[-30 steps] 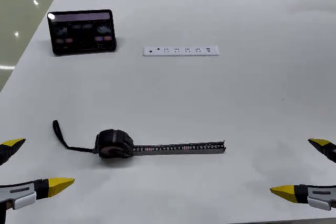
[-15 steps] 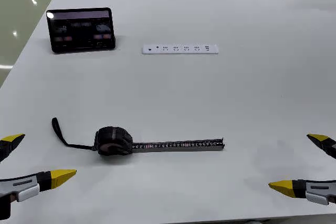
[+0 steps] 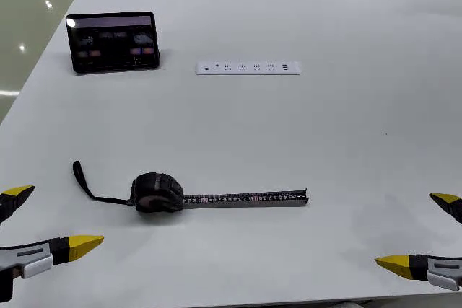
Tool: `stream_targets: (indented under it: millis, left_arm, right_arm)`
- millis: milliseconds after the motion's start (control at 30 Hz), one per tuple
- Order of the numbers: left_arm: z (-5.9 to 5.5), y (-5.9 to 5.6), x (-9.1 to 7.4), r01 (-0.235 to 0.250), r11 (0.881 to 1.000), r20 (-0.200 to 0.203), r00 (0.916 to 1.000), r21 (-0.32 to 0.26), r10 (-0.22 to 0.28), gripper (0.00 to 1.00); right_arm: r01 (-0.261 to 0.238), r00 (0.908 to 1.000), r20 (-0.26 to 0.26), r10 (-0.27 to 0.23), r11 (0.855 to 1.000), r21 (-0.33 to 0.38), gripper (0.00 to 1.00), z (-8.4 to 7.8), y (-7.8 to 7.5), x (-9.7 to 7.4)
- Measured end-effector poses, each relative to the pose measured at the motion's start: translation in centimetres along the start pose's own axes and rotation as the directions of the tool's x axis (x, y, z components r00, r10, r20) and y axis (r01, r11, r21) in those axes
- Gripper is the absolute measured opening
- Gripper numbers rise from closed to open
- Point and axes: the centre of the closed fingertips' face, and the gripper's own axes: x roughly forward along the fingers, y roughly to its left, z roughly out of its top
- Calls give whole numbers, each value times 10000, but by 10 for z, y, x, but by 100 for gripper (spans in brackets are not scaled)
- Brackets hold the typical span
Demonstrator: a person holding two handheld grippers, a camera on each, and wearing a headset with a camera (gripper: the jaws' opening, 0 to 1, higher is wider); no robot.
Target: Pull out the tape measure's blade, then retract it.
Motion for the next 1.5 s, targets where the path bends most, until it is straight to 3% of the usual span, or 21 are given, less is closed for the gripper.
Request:
stream_targets:
  millis: [367, 700, 933, 1100, 1400, 1500]
  left_arm:
    - [-3, -4, 1, -75, 10000, -82, 9999, -22, 75, 100]
    - [6, -2, -1, -99, 9999, 3, 10000, 78, 99, 100]
    - [12, -1, 1, -165, 9998, 47, 9999, -139, 166, 100]
    - [25, -8, 6, -228, 9996, 282, 9993, -186, 233, 100]
    - [34, -26, 27, -318, 9993, 23, 9995, -199, 318, 100]
    - [41, -37, 32, -366, 9993, 218, 9991, -125, 369, 100]
  right_arm:
    - [1, 10000, 14, -1, 9999, -124, 100, 0, -6, -7]
    - [-155, 9999, -60, 154, 9997, -172, 100, -3, -2, -7]
    - [-245, 9997, -32, 244, 9987, -457, 100, 7, -2, -3]
    - [-444, 9990, -53, 441, 9961, -757, 100, 19, -1, 4]
    - [-1045, 9945, -232, 1023, 9852, -1362, 100, 36, 5, 19]
    - [-1269, 9918, -318, 1234, 9796, -1560, 100, 41, 7, 26]
